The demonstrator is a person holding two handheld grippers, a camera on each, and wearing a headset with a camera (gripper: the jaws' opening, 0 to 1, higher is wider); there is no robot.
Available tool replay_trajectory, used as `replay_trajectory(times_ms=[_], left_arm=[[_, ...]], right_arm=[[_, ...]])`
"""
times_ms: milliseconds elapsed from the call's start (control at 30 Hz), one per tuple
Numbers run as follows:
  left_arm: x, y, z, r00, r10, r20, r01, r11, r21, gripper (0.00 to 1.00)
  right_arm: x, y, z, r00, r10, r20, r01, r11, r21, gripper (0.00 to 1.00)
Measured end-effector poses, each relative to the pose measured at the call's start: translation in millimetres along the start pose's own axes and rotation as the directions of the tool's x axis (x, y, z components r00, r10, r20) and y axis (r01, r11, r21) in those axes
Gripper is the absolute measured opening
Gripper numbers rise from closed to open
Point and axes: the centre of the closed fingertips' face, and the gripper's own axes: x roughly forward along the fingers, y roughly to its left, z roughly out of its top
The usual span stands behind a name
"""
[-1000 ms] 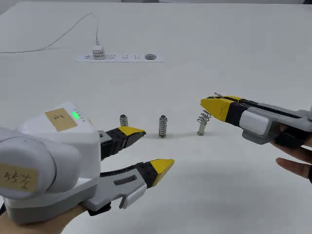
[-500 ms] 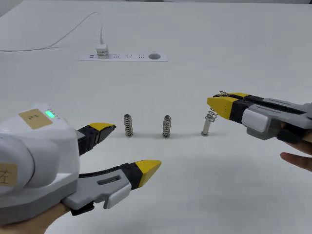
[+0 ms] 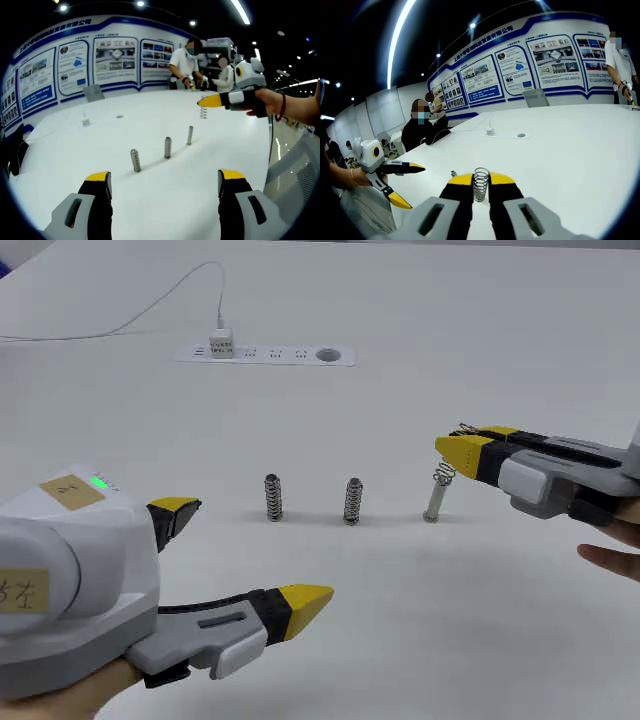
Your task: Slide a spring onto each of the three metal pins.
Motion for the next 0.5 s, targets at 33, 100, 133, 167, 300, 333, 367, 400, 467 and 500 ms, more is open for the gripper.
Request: replay_trajectory(times_ms=[33, 100, 133, 167, 300, 333, 367, 400, 467, 500], left_arm=[[0.4, 0.5, -0.5, 1.0000, 0.002, -0.001, -0.002, 1.000, -0.002, 0.91], [1.6, 1.9, -1.8, 1.0000, 0.006, -0.005, -0.006, 1.000, -0.008, 0.93], [2.1, 2.6, -2.1, 0.9999, 0.009, -0.006, -0.009, 1.000, -0.011, 0.94], [2.7, 2.6, -2.8, 0.9999, 0.008, -0.009, -0.008, 1.000, -0.012, 0.96], [3.2, 2.7, -4.8, 0.9998, 0.012, -0.017, -0.012, 1.000, -0.013, 0.99], [3.3, 3.1, -5.2, 0.9997, 0.014, -0.019, -0.015, 1.000, -0.011, 1.00], [3.4, 3.2, -5.7, 0.9997, 0.015, -0.021, -0.016, 1.000, -0.011, 1.00], [3.6, 3.3, -6.0, 0.9996, 0.015, -0.022, -0.015, 1.000, -0.011, 1.00], [3.5, 3.2, -6.7, 0.9996, 0.016, -0.025, -0.016, 1.000, -0.016, 1.00], [3.4, 2.5, -6.8, 0.9996, 0.014, -0.025, -0.014, 1.000, -0.013, 1.00]], right_arm=[[0.8, -1.1, -0.3, 1.0000, -0.003, -0.001, 0.003, 1.000, -0.001, 0.12], [3.4, -4.3, -0.9, 0.9999, -0.012, -0.004, 0.012, 1.000, -0.008, 0.12], [4.4, -5.7, -1.0, 0.9999, -0.015, -0.005, 0.015, 1.000, -0.010, 0.12], [5.7, -7.7, -0.5, 0.9998, -0.021, -0.005, 0.021, 1.000, -0.018, 0.12], [9.7, -14.5, 0.2, 0.9994, -0.036, -0.003, 0.036, 0.999, -0.028, 0.12], [11.3, -17.4, -0.9, 0.9991, -0.042, -0.006, 0.042, 0.999, -0.030, 0.12], [12.2, -19.3, -1.3, 0.9989, -0.047, -0.006, 0.047, 0.998, -0.030, 0.12], [13.1, -20.9, -1.7, 0.9988, -0.049, -0.006, 0.049, 0.998, -0.031, 0.12], [15.2, -25.5, -2.6, 0.9982, -0.060, -0.009, 0.059, 0.998, -0.023, 0.12], [15.9, -27.2, -2.2, 0.9980, -0.063, -0.006, 0.063, 0.998, -0.022, 0.12]])
